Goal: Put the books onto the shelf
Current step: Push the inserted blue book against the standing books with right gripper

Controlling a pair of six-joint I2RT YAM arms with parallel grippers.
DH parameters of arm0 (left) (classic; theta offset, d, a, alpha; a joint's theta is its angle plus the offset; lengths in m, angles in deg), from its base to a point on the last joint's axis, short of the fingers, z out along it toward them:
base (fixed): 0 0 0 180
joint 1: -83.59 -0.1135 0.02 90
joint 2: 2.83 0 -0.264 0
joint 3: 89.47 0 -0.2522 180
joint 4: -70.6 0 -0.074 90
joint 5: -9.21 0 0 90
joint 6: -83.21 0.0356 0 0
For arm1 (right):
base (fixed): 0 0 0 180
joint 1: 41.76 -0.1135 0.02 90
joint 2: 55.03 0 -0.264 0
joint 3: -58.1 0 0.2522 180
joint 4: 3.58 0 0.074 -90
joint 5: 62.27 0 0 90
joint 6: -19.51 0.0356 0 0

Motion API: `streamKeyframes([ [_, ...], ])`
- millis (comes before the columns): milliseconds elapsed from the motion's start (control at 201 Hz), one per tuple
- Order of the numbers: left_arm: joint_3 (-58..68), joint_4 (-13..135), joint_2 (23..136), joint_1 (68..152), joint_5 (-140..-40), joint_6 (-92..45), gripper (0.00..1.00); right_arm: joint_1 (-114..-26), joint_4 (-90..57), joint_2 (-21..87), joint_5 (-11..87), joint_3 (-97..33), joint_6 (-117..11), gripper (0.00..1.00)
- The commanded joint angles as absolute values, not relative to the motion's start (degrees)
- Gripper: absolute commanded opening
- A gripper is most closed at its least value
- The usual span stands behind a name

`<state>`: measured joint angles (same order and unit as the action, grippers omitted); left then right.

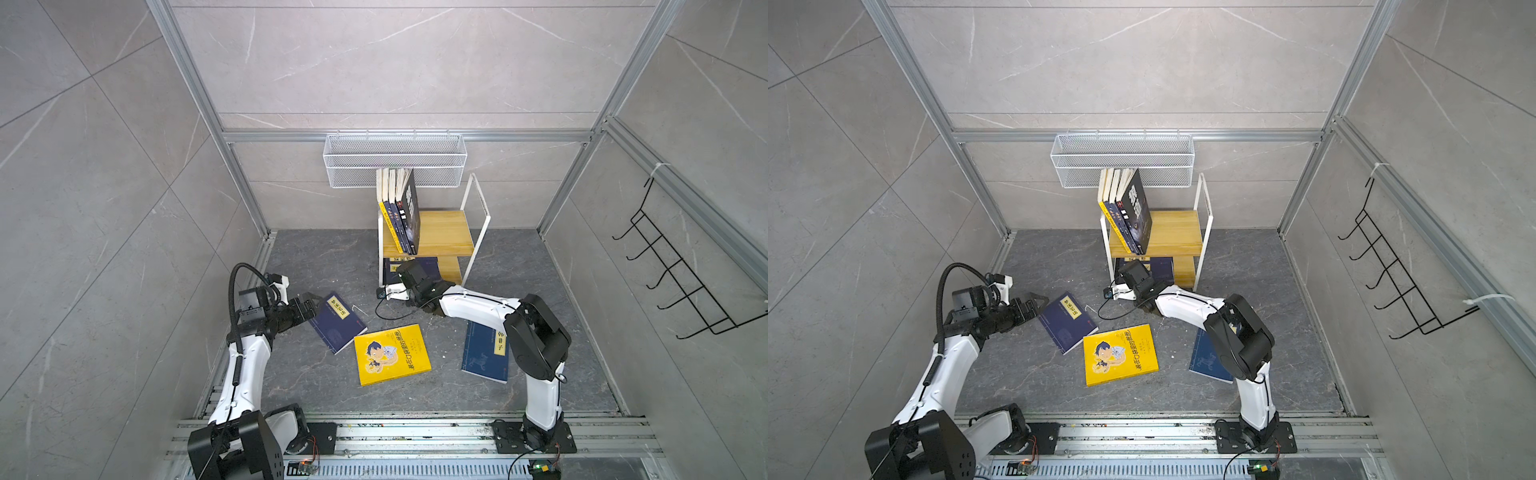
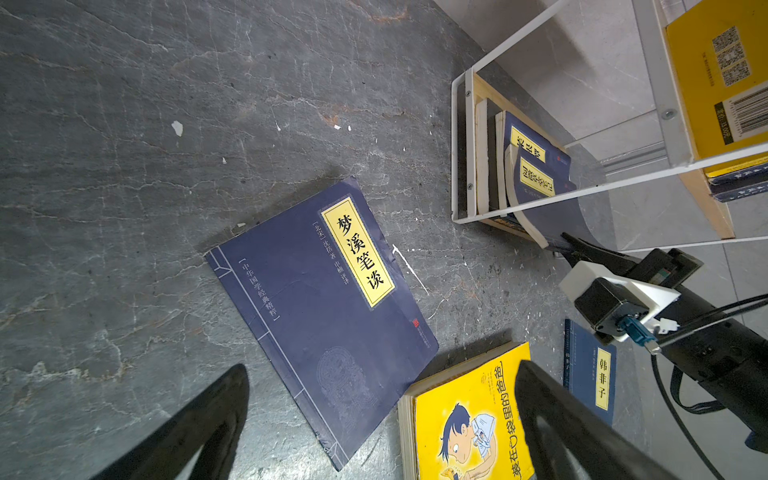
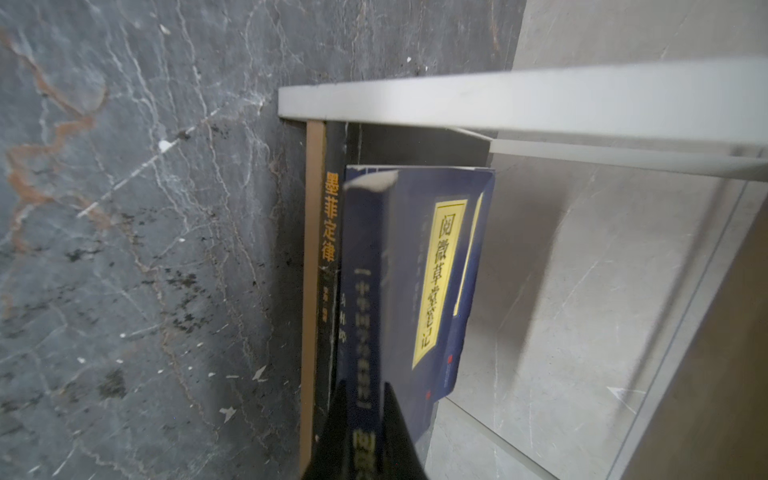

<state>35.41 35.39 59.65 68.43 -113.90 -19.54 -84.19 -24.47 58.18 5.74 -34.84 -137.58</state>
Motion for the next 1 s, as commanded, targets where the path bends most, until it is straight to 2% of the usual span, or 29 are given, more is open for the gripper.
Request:
streamKeyframes([
  [0,33.4,35.5,59.3,68.0,-114.8,-18.3,1.00,-83.6,-26.0,60.0,7.0,-37.2,-137.4,0.15],
  [120,33.1,35.4,59.6,68.0,-114.7,-18.3,1.00,-83.6,-28.6,59.6,8.2,-37.8,-137.3,0.29],
  [209,33.5,35.8,59.6,67.9,-114.8,-18.2,1.00,-83.6,-31.2,59.1,9.1,-38.3,-137.1,0.36],
  [413,33.3,35.5,59.6,67.8,-114.9,-18.7,1.00,-83.5,-37.5,58.4,11.1,-39.7,-135.5,0.40],
  [563,32.9,35.0,59.6,67.5,-114.8,-18.6,1.00,-83.2,-38.5,58.5,11.2,-39.8,-135.2,0.34],
  [652,33.3,35.3,59.1,67.5,-115.0,-18.6,1.00,-82.8,-38.3,58.7,11.9,-40.4,-135.0,0.19],
  [752,32.8,34.8,59.3,67.4,-114.9,-18.7,1.00,-82.7,-39.4,59.7,11.3,-42.1,-134.7,0.07],
  [991,32.9,34.9,59.3,67.4,-114.9,-18.7,1.00,-82.2,-36.7,60.9,10.6,-42.9,-136.7,0.02],
])
